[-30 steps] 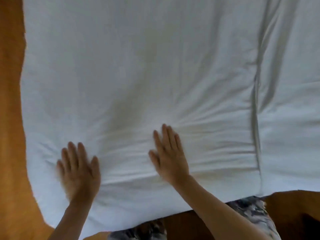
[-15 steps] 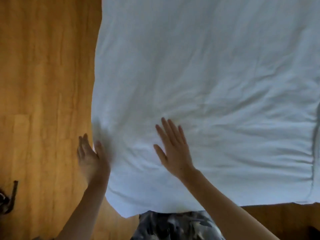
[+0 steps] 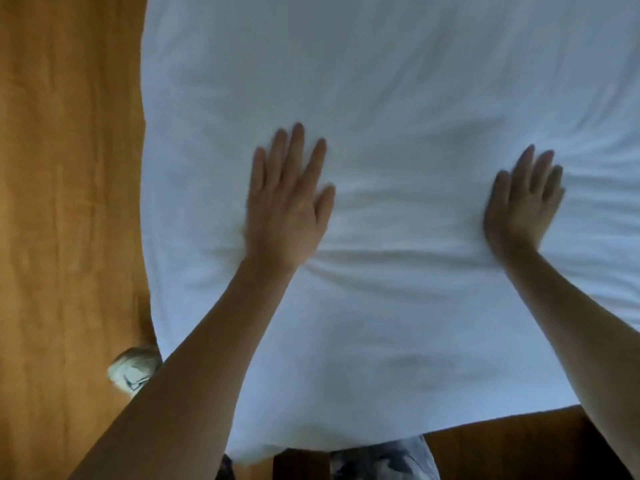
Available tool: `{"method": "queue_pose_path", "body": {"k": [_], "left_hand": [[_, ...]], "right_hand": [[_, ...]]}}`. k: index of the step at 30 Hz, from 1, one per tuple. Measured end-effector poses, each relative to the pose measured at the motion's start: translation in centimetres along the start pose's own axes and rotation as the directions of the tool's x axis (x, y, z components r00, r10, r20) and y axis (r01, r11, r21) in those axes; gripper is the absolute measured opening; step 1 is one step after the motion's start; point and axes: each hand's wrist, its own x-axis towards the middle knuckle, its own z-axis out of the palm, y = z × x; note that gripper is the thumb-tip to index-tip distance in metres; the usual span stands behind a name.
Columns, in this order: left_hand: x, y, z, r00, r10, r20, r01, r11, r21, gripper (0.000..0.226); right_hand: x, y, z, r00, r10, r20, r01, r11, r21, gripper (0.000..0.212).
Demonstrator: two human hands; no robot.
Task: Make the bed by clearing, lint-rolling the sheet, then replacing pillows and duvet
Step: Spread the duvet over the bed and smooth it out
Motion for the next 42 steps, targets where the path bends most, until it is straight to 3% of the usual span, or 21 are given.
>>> {"method": "queue_pose_path", "body": {"k": [4,7,9,11,13,14,16,19,22,26,30,36,42], "left_hand": [[-3.6,-6.9,-1.0,0.991,-0.134,-0.003,0.134,0.989,-0.061,0.057],[-6.2,-10.3,-0.9,0.949,-0.234,0.209,0.264,0.956,-0.129,0.058],[-9.4,-12.9,-1.2,0.878,-0.183,0.442,0.277,0.948,-0.158,0.057],[-13.4,-16.0,-3.6,0.745,-0.044,0.665,0.224,0.956,-0.188,0.066],[-16.2,-20.1,-8.1,0.636,-0.023,0.771,0.201,0.97,-0.137,0.066],[-16.6,-22.2,-10.7,0.646,-0.049,0.762,0.22,0.968,-0.124,0.068],[-16.0,-25.7,-16.3,0.694,-0.064,0.717,0.197,0.975,-0.104,0.081],[-13.0,-30.0,-23.3,0.754,-0.105,0.649,0.241,0.962,-0.125,0.059],[-9.4,-32.5,-28.2,0.769,-0.088,0.633,0.228,0.963,-0.143,0.055],[-6.1,-33.8,-34.1,0.772,-0.07,0.632,0.202,0.969,-0.14,0.052],[-3.1,-33.4,-38.3,0.778,-0.038,0.627,0.177,0.971,-0.161,0.051],[6.6,-33.1,-40.7,0.793,0.085,0.604,0.034,0.983,-0.183,0.05],[17.3,-35.5,-42.3,0.791,0.078,0.607,0.032,0.985,-0.167,0.049]], "right_hand": [[-8.9,-15.4,3.9,0.942,-0.336,0.019,0.336,0.942,0.001,0.065],[-15.1,-24.8,5.7,0.83,-0.539,0.141,0.548,0.836,-0.032,0.062],[-18.7,-28.1,6.3,0.755,-0.6,0.265,0.633,0.772,-0.052,0.057],[-22.8,-30.4,5.9,0.628,-0.644,0.437,0.723,0.69,-0.022,0.062],[-26.9,-32.5,4.5,0.484,-0.63,0.608,0.767,0.639,0.051,0.073],[-28.7,-33.6,3.3,0.471,-0.613,0.634,0.742,0.664,0.091,0.074],[-31.0,-36.0,-0.3,0.589,-0.549,0.594,0.598,0.79,0.137,0.06],[-32.1,-40.0,-7.0,0.803,-0.41,0.433,0.352,0.912,0.211,0.042],[-31.0,-43.3,-12.2,0.878,-0.31,0.366,0.208,0.934,0.292,0.042],[-29.7,-46.3,-18.5,0.913,-0.273,0.304,0.154,0.919,0.364,0.044],[-28.4,-46.8,-22.2,0.944,-0.134,0.303,0.012,0.927,0.375,0.046],[-24.1,-47.1,-22.8,0.935,0.044,0.351,-0.171,0.926,0.338,0.05],[-16.2,-51.8,-23.4,0.919,0.089,0.385,-0.236,0.905,0.354,0.052]]}}
